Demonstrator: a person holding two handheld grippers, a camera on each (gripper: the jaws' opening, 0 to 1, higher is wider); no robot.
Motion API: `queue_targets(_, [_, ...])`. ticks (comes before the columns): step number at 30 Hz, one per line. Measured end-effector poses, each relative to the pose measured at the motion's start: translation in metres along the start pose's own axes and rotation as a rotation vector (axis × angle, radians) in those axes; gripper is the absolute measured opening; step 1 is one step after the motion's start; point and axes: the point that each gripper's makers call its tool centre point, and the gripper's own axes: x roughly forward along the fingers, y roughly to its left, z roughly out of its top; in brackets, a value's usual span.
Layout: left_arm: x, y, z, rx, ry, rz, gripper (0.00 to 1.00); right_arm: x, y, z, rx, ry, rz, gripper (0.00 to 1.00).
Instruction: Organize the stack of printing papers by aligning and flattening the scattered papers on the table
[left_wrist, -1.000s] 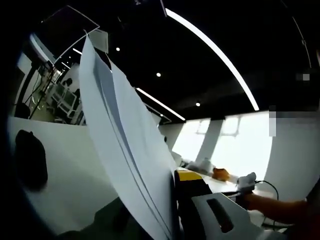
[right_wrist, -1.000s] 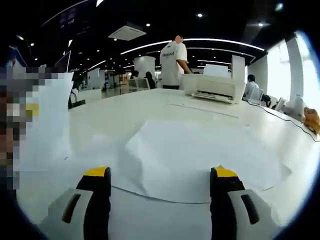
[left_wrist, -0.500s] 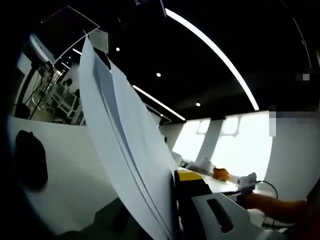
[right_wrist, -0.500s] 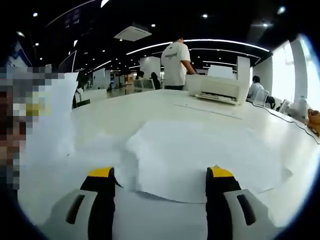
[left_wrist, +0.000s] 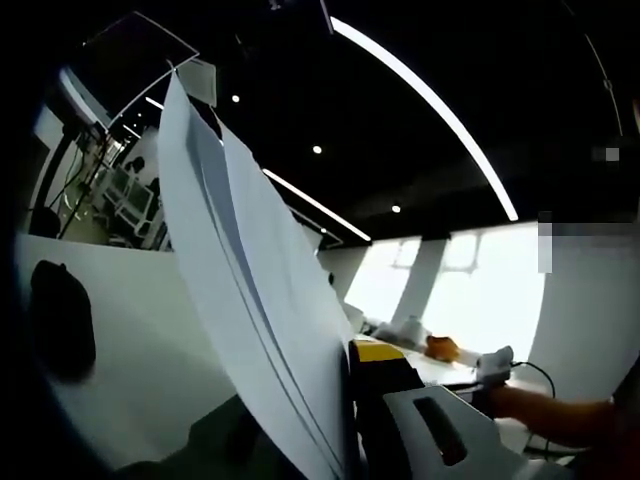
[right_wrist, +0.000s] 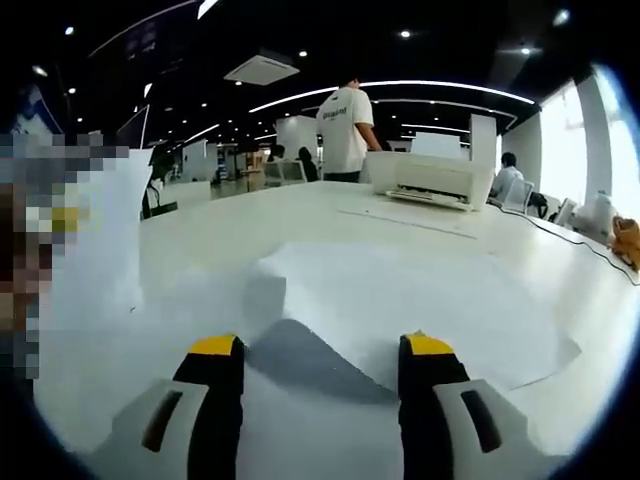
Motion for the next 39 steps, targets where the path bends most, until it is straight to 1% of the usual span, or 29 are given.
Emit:
queue_targets(2, [0.0,0.0,0.0,0.0,0.0,0.0,0.09,-0.002,-0.006,0.001,0.009,-0.006,-0.019,0.41])
queue_targets(3, [0.0,0.0,0.0,0.0,0.0,0.0,0.09,-0.003,-0.009,0.0,0.019,-0.006,-0.032,0.33])
queue_targets(5, [0.0,0.0,0.0,0.0,0.0,-0.001,0.09,-0.006,-0.017,0.0,0.036,-0.01,-0.046,0.25])
queue_targets(8, [0.0,0.0,0.0,0.0,0.0,-0.001,0.09,-0.007,-0.016,0.001,0.077,-0.017,-0.05,0.23])
queue_targets(10, [0.0,0.001,0.0,-0.001,0.0,-0.001,0.09,-0.007,-0.015,0.001,0.077,-0.016,-0.052,0.19])
queue_targets(16, [0.0,0.0,0.0,-0.001,0.0,-0.001,0.09,-0.008,-0.011,0.0,0.085,-0.015,-0.055,0.11])
queue_targets(19, [0.0,-0.001,0.0,-0.002,0.0,-0.001,0.09,-0.009,-0.01,0.0,0.1,-0.016,-0.051,0.04])
queue_targets(28, [0.0,-0.001,0.001,-0.004,0.0,-0.002,0.09,-0.01,-0.008,0.0,0.126,-0.021,-0.049,0.0])
queue_targets(39, [-0.001,-0.003,0.0,-0.006,0.001,-0.004,0.09,-0.012,-0.005,0.0,0.159,-0.025,-0.041,0.0])
